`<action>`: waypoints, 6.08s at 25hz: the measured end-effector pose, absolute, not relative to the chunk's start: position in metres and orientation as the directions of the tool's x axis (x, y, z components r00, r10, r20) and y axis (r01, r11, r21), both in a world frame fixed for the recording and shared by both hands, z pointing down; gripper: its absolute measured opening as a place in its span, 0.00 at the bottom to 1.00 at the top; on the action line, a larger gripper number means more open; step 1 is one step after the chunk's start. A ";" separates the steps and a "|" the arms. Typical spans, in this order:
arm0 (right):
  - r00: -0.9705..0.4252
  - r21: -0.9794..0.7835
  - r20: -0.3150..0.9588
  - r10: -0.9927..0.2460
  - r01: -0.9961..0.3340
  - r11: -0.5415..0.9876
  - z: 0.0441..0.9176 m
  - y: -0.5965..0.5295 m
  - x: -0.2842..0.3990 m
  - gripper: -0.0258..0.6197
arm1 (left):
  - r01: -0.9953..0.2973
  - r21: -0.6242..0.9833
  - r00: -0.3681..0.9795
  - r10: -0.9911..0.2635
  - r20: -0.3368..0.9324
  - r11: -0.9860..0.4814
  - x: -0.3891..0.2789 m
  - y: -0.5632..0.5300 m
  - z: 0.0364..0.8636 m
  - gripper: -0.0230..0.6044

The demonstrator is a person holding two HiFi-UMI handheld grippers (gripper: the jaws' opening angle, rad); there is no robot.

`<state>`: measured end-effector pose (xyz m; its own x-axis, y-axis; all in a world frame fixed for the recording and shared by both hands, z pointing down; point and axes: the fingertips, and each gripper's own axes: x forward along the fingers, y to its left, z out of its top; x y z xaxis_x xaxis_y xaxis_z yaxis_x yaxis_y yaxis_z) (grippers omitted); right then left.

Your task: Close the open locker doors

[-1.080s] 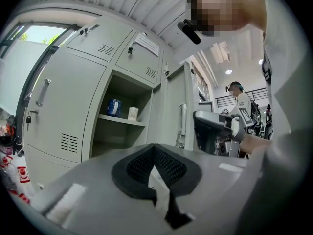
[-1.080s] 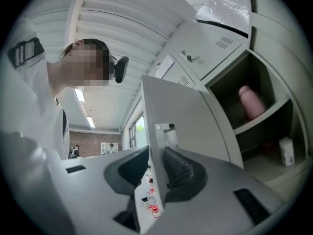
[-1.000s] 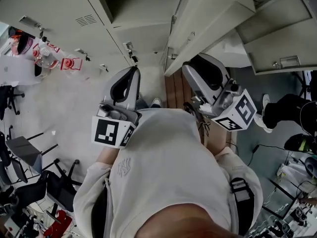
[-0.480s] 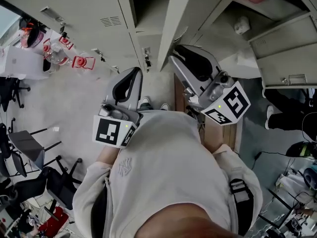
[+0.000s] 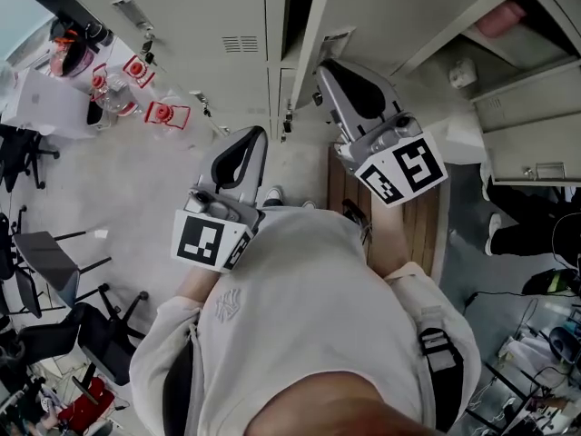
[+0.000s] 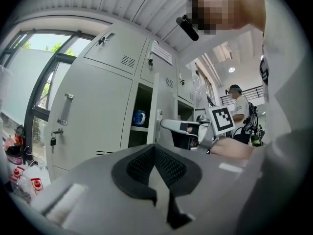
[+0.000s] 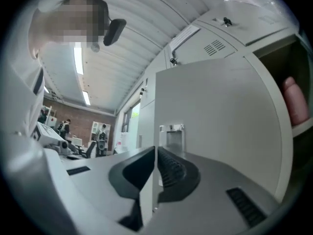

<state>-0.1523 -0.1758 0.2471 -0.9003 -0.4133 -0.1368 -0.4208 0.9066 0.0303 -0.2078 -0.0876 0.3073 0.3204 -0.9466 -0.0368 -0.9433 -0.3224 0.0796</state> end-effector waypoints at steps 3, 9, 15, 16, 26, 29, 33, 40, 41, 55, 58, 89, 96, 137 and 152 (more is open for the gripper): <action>-0.822 0.070 -0.126 -0.555 -0.566 0.821 0.249 -0.196 -0.142 0.08 | -0.945 0.080 0.316 -0.948 -0.044 -0.318 -0.219 -0.086 0.306 0.04; -0.783 0.091 -0.119 -0.610 -0.620 0.779 0.251 -0.220 -0.151 0.08 | -0.945 0.074 0.316 -0.948 -0.044 -0.319 -0.233 -0.088 0.308 0.04; -0.778 0.138 -0.092 -0.622 -0.628 0.766 0.250 -0.244 -0.184 0.08 | -0.946 0.078 0.312 -0.949 -0.038 -0.314 -0.241 -0.088 0.308 0.04; -0.776 0.134 -0.089 -0.625 -0.631 0.764 0.250 -0.248 -0.187 0.08 | -0.948 0.080 0.306 -0.951 -0.038 -0.308 -0.244 -0.088 0.309 0.04; -0.753 0.135 -0.073 -0.654 -0.657 0.742 0.248 -0.283 -0.207 0.08 | -0.960 0.084 0.265 -0.963 -0.041 -0.267 -0.263 -0.083 0.309 0.04; -0.752 0.143 -0.065 -0.656 -0.658 0.740 0.247 -0.289 -0.213 0.08 | -0.961 0.085 0.260 -0.965 -0.042 -0.262 -0.266 -0.084 0.309 0.04; -0.748 0.144 -0.060 -0.662 -0.662 0.735 0.246 -0.291 -0.214 0.08 | -0.961 0.088 0.259 -0.965 -0.042 -0.262 -0.268 -0.085 0.308 0.04; -0.741 0.140 -0.070 -0.668 -0.670 0.729 0.247 -0.289 -0.213 0.08 | -0.957 0.090 0.272 -0.962 -0.035 -0.274 -0.268 -0.088 0.312 0.04; -0.742 0.137 -0.072 -0.666 -0.669 0.730 0.247 -0.287 -0.212 0.08 | -0.956 0.090 0.277 -0.960 -0.036 -0.279 -0.268 -0.089 0.312 0.04; -0.671 0.046 -0.168 -0.722 -0.737 0.674 0.256 -0.189 -0.086 0.08 | -0.854 0.060 0.512 -0.855 -0.085 -0.517 -0.206 -0.135 0.302 0.04; -0.592 0.045 -0.182 -0.786 -0.803 0.594 0.259 -0.167 -0.036 0.07 | -0.784 0.058 0.611 -0.785 -0.103 -0.618 -0.168 -0.144 0.297 0.04; -0.130 0.102 -0.196 -0.972 -0.989 0.111 0.261 -0.145 0.370 0.07 | -0.440 0.126 0.877 -0.456 -0.152 -0.889 0.193 -0.140 0.284 0.04; -0.005 0.058 -0.207 -0.978 -0.998 -0.008 0.266 -0.193 0.442 0.07 | -0.465 0.145 0.868 -0.482 -0.118 -0.873 0.204 -0.135 0.297 0.04; -0.892 -0.071 -0.216 -0.398 -0.392 0.917 0.271 -0.213 0.215 0.17 | -0.635 0.142 0.749 -0.650 -0.126 -0.760 0.145 -0.158 0.290 0.04; -0.921 0.015 -0.127 -0.367 -0.372 0.928 0.270 -0.258 0.117 0.13 | -0.725 0.142 0.659 -0.739 -0.143 -0.674 0.077 -0.173 0.286 0.04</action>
